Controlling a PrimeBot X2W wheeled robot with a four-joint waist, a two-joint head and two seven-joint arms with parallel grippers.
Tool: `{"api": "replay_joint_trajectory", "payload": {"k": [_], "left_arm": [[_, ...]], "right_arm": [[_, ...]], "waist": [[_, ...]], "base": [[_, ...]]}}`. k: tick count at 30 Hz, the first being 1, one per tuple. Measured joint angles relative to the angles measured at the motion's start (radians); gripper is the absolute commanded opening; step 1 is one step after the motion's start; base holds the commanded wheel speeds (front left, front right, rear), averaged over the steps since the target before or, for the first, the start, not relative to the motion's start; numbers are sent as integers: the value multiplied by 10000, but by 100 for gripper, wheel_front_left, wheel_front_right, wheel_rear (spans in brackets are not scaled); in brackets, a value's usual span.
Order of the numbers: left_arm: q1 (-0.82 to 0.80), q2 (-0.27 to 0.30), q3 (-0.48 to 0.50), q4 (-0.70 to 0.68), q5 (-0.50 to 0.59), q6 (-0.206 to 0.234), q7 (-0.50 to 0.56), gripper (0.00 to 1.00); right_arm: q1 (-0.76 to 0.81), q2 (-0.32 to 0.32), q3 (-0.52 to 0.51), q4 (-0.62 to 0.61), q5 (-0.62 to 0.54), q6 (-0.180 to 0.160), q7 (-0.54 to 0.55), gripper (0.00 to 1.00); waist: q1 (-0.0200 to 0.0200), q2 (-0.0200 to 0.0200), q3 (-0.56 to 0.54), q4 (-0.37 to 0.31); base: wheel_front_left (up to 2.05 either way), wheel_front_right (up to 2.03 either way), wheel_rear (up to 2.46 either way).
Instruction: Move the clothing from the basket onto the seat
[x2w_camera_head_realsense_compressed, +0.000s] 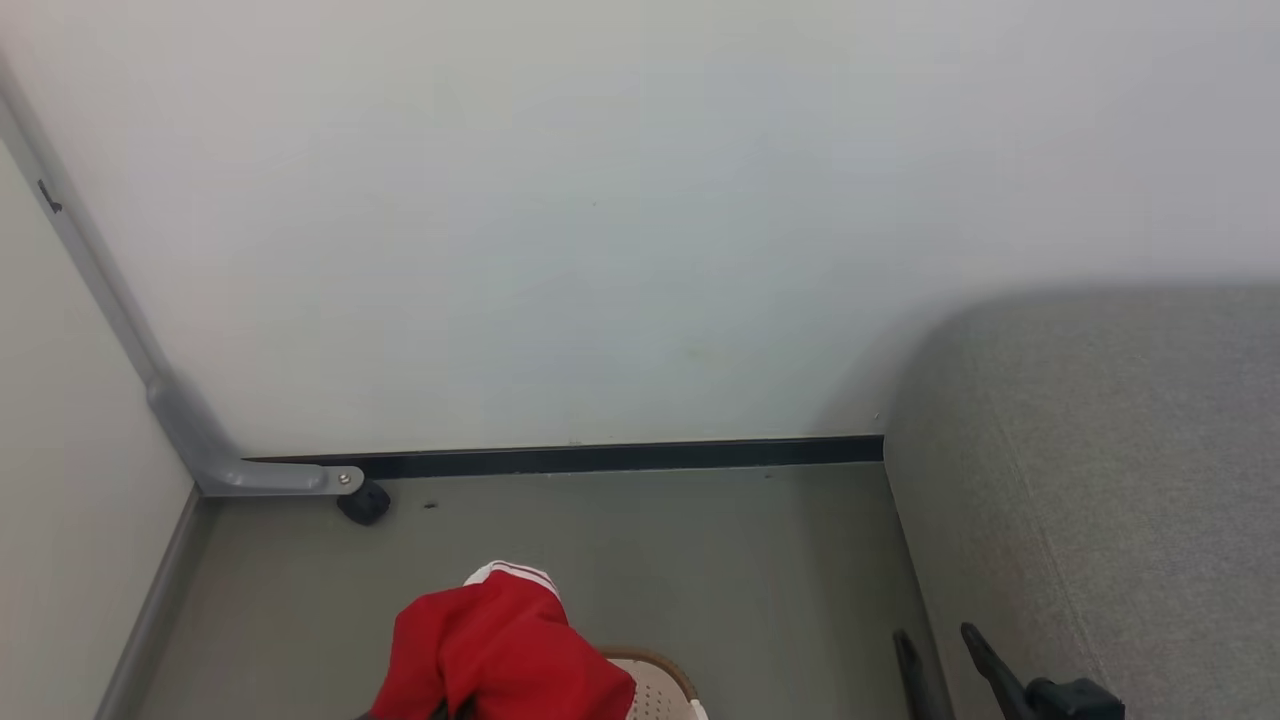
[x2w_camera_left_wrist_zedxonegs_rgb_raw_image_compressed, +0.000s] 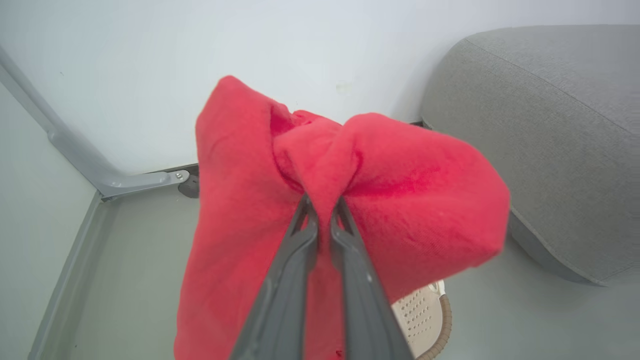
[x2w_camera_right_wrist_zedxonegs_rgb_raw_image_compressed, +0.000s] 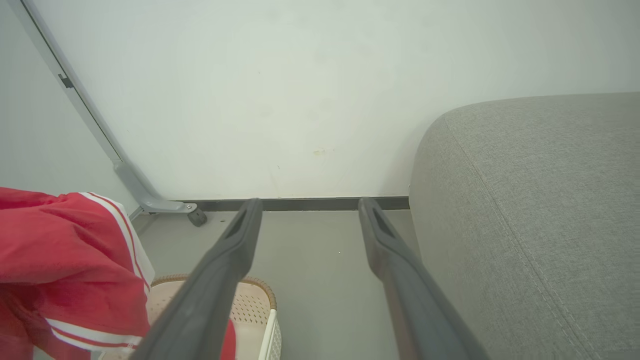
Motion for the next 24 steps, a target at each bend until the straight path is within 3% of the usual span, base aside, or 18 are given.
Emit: {"api": "replay_joint_trajectory", "payload": {"k": [9,24], "left_arm": [[988,-163,600,-1557,-119,301,0,0],[1849,-232,830,-3486,31,539,0,0]], "right_arm": [[947,52,125,-514,299,184,0,100],[1020,12,412,-955,21,351,0,100]], "waist": [[1,2,-189,105],[1,2,-361,416]], "base": [[0,0,0],[0,0,0]]}}
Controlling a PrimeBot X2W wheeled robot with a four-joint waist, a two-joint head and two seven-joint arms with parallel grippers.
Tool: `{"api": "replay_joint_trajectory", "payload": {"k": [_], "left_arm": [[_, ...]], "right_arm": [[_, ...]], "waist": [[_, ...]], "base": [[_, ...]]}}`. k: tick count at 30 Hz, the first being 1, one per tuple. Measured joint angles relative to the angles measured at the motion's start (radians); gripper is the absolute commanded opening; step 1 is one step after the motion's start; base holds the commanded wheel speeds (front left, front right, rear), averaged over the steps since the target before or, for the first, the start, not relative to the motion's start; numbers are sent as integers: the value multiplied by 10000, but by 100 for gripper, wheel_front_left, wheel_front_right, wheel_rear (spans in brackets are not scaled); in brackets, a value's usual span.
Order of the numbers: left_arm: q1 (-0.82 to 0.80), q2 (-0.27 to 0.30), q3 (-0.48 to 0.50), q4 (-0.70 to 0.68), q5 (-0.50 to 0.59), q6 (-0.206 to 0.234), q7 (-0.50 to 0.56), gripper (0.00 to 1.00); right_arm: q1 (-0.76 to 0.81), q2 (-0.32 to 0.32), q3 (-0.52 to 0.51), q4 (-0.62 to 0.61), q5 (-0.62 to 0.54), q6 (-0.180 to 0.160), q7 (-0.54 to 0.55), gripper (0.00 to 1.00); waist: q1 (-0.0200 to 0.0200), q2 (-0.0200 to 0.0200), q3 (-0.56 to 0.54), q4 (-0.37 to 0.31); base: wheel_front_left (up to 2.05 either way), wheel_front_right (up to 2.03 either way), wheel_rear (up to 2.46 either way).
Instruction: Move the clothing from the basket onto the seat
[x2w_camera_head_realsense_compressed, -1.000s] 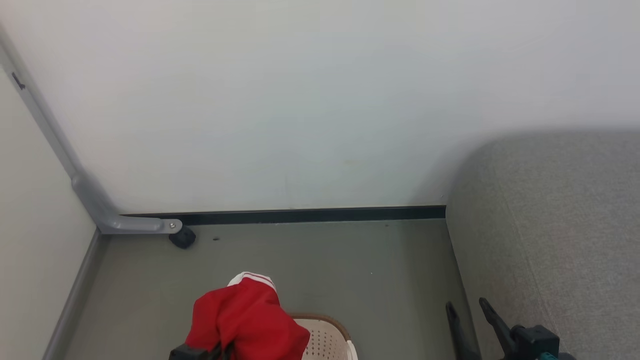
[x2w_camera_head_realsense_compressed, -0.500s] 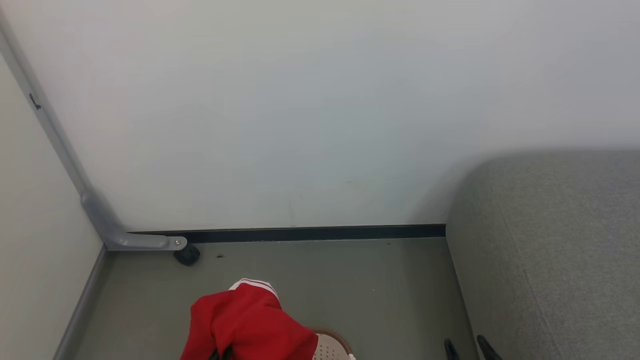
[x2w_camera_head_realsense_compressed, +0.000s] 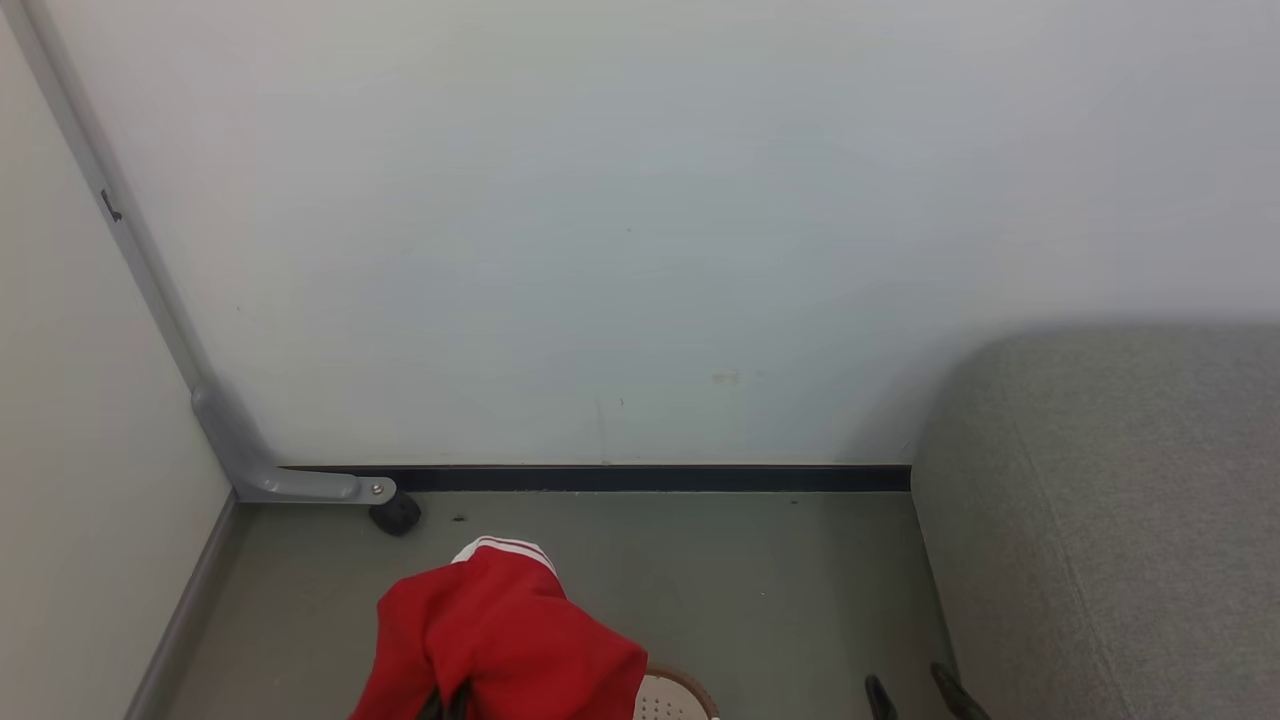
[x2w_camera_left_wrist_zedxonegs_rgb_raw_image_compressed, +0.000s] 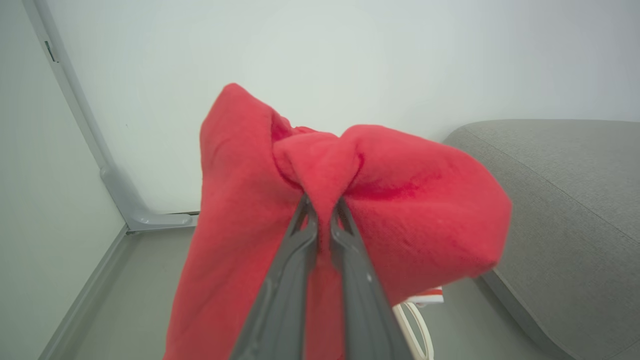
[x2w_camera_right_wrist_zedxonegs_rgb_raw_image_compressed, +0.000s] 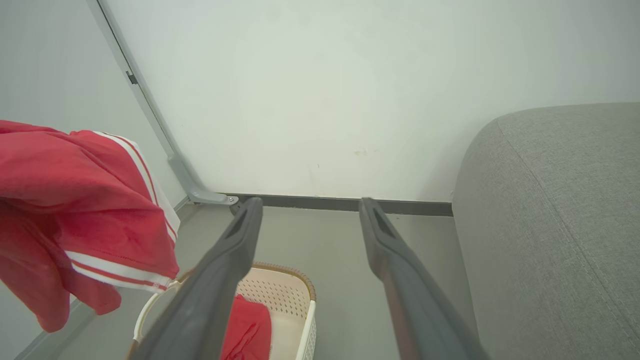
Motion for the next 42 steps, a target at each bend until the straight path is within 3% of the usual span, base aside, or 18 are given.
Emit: {"api": "replay_joint_trajectory", "payload": {"k": [17,21,24,30,42], "left_arm": [[351,59,-251,-1126,621,-31,-2,0],[318,174,-508,-1287,755,-201,-2,0],[244,366,-863,-1388,945,-293,-2,0],[34,462,-1009,-1453,978,-378,-2,0],[-84,589,-1448,-1453,1246,-454,-2,0]], "right_arm": [[-216,-332,727,-268,-320,136,0,100],[-529,-654,1722,-272,-669,174,0,100],[-910,-1181,3371,-562,-792,174,0,100],[-1594,-1806,5181,-938,-711,176,-2,100],[-2493,-1883,6163,-1191,-316,176,-2,100]], "waist": [[1,0,86,-16],[1,0,137,-18],[1,1,199,0],[2,0,287,43],[1,1,424,81]], "base": [[0,0,0],[0,0,0],[0,0,0],[0,0,0],[0,0,0]]}}
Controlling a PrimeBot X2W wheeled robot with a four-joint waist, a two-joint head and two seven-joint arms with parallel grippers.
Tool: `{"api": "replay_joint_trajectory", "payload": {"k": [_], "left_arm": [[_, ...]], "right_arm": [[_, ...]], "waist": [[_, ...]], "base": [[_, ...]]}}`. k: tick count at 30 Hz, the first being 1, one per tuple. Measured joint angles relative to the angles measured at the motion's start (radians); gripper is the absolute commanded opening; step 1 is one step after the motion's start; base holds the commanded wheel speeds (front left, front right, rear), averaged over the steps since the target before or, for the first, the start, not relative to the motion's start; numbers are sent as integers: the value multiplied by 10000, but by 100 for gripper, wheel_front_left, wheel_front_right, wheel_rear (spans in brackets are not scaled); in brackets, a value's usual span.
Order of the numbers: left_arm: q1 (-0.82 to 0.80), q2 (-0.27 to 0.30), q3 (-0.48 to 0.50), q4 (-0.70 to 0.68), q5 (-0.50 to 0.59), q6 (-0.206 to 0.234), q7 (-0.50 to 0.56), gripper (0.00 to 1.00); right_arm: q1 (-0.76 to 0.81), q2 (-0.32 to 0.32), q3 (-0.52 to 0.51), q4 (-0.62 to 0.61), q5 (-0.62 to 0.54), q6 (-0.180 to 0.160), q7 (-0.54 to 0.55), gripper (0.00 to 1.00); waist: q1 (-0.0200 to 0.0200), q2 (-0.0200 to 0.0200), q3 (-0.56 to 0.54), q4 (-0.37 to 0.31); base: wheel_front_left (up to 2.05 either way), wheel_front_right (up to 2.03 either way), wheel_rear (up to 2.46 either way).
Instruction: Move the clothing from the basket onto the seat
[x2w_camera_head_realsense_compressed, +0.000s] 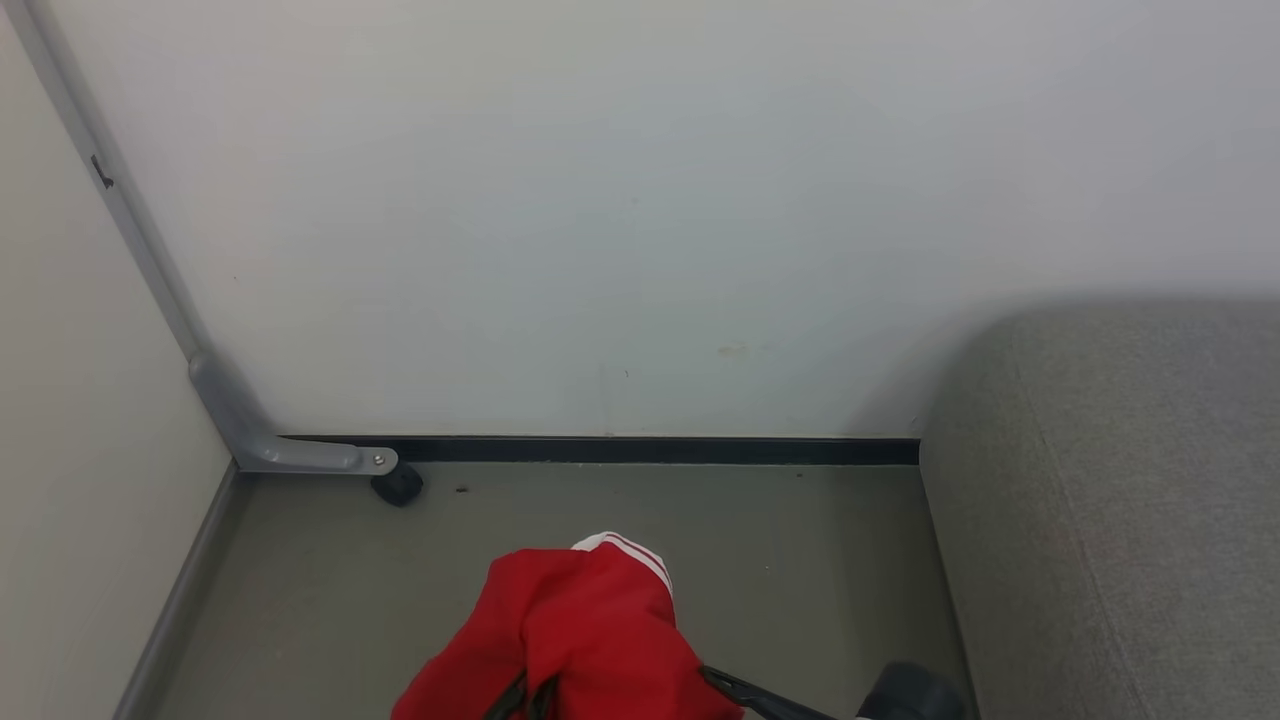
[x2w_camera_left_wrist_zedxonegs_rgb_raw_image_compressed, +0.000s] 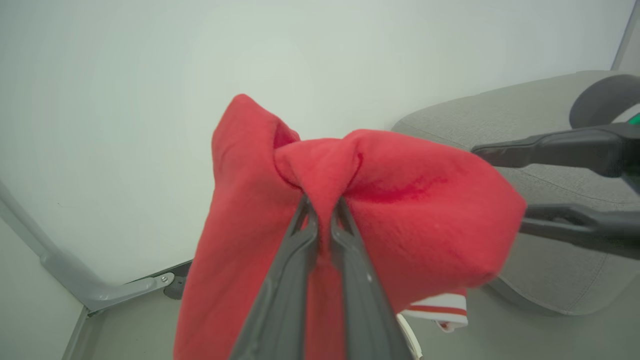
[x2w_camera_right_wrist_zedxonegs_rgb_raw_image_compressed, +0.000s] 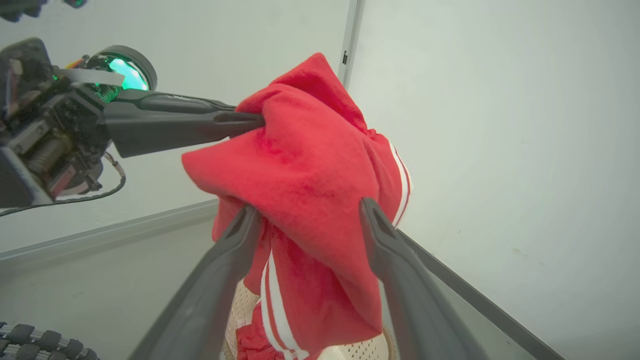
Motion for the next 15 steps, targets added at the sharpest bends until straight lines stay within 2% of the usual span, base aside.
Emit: {"api": "replay_joint_trajectory", "payload": {"k": [9,15], "left_arm": [[-56,12,-251,-119,35,-2,0,0],[-284,-107,-616,-343,33,-4,0,0]], "right_arm": [[-243,56,161,420,107,0,0,100],[-443,316,403,955,174,0,0,100]], "waist": [[0,0,36,38],[0,0,40,103]], "base": [[0,0,0],[0,0,0]]}}
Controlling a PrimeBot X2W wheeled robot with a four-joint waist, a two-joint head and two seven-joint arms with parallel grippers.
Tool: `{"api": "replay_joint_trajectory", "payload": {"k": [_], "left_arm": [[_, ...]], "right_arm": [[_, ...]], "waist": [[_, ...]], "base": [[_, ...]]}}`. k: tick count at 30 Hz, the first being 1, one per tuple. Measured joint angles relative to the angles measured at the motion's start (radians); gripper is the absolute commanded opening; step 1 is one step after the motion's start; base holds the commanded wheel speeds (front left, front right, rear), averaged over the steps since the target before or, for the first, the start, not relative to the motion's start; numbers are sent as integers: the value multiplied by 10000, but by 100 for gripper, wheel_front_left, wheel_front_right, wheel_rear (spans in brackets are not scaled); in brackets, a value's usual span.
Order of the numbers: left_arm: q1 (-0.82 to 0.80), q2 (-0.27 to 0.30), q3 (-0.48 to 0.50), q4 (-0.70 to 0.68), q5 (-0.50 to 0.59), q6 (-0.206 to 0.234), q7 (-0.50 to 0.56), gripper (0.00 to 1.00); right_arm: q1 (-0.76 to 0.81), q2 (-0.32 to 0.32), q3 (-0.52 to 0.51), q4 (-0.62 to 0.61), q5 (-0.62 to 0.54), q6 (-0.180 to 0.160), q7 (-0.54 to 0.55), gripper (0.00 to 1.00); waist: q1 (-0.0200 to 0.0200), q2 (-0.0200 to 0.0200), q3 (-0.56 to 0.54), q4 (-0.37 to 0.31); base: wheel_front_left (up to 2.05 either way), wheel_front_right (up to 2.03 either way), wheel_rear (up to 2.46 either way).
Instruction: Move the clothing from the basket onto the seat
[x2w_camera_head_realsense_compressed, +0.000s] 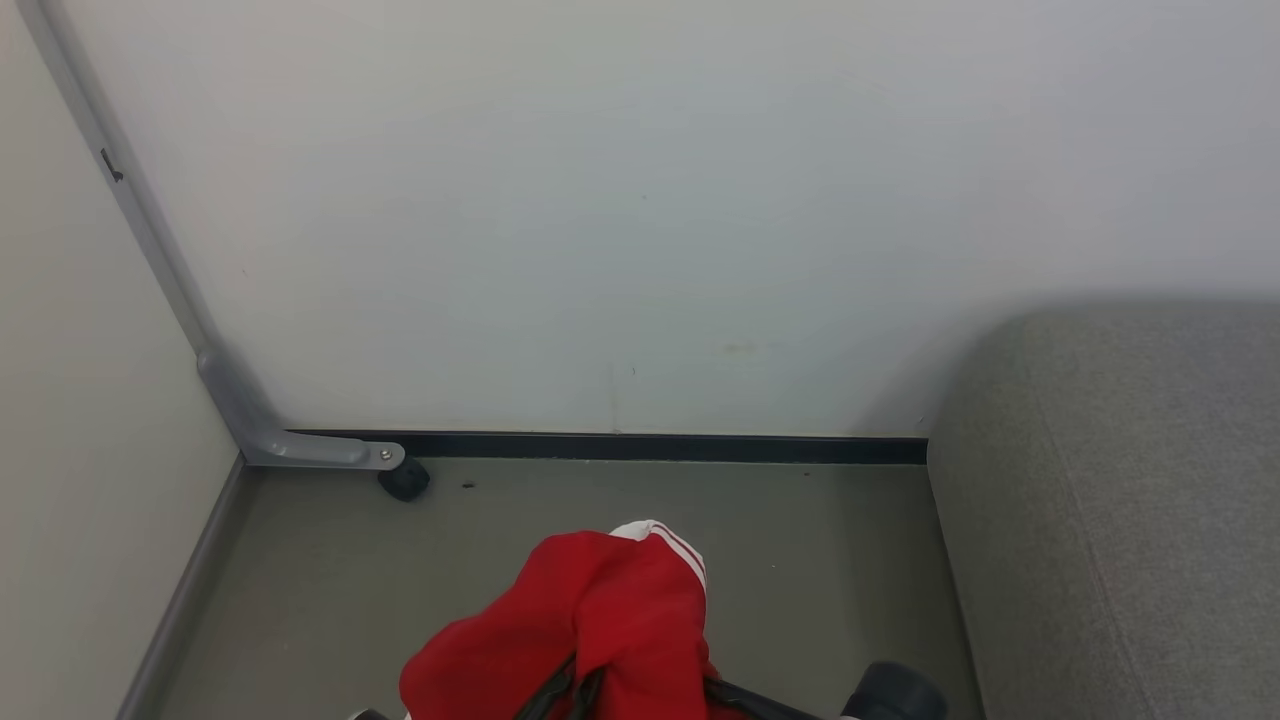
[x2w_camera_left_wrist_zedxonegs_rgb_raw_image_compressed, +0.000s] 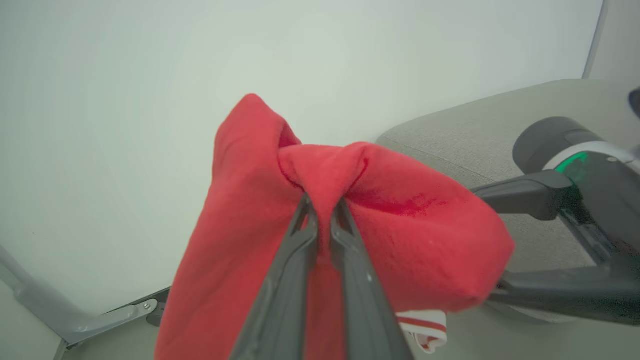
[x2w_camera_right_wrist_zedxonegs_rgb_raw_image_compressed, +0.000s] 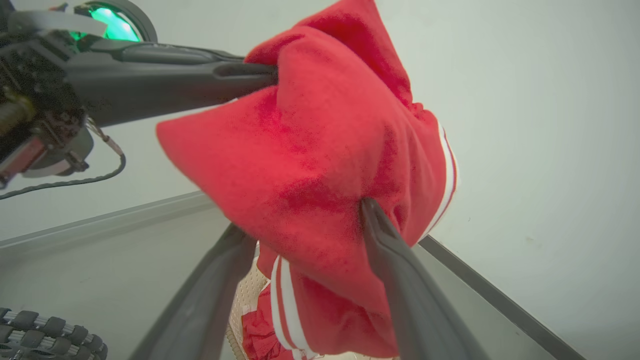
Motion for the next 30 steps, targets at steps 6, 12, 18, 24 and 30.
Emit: {"api": "replay_joint_trajectory", "payload": {"k": [6,12,18,24,30], "left_arm": [[-174,-96,-382,-105,-4,-13,0,0],[-204,-104,-604,-130,-42,-13,-4,0],[-215,-102,-775,-127,-79,-12,-6,0],[-326,-69,-1051,-123,-169,-12,-6,0],[-359,-29,-1406,-102,-199,-12,-6,0]], "right_arm": [[-324,297,213,422,4,0,0,100],[-350,635,-29,539,347,0,2,100],[-320,811,-347,637,564,0,2,100],[-290,1043,-738,734,911,-2,4,100],[-290,1177,-855,940,1060,-2,8,100]], "waist": [[0,-1,0,57],[-1,0,33,40],[-1,0,72,20],[-1,0,97,23],[-1,-1,100,49]], "base": [[0,0,0],[0,0,0],[0,0,0],[0,0,0],[0,0,0]]}}
